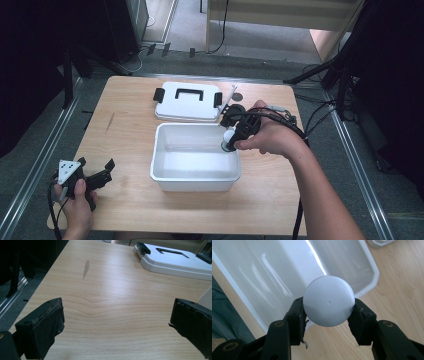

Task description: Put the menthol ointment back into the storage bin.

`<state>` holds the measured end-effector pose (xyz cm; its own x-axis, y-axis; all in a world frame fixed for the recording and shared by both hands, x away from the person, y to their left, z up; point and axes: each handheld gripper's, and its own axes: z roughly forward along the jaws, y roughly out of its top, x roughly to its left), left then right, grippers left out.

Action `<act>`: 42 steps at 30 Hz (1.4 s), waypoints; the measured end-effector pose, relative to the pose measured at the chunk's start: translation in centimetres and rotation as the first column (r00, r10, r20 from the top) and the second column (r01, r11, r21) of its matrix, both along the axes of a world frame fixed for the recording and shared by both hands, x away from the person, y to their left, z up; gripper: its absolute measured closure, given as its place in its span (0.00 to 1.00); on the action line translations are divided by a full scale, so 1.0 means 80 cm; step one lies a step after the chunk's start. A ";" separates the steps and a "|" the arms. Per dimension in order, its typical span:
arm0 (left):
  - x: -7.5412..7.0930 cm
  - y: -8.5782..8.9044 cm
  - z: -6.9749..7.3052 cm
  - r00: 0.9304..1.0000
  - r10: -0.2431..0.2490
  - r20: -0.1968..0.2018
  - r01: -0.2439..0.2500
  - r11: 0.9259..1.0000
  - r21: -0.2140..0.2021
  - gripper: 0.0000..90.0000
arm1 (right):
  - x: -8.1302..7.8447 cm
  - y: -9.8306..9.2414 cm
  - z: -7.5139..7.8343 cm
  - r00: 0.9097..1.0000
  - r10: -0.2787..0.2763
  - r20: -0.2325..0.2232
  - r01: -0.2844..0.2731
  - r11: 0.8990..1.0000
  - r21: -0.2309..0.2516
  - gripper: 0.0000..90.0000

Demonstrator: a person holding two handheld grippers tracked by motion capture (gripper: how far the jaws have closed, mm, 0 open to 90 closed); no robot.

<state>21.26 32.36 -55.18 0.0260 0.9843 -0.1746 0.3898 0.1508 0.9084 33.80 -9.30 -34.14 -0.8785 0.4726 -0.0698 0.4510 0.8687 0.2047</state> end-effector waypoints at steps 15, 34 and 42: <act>0.000 0.001 0.000 1.000 -0.004 -0.002 0.004 1.000 -0.009 0.00 | 0.007 0.031 -0.075 0.996 0.055 -0.068 -0.058 0.997 -0.049 0.58; 0.000 0.001 0.000 1.000 -0.009 -0.004 0.009 1.000 -0.003 0.00 | 0.006 0.058 -0.132 0.991 0.092 -0.099 -0.105 0.986 -0.127 0.57; 0.000 0.001 0.000 1.000 -0.010 -0.003 0.010 1.000 -0.003 0.00 | 0.002 0.063 -0.148 0.988 0.114 -0.107 -0.133 0.974 -0.182 0.57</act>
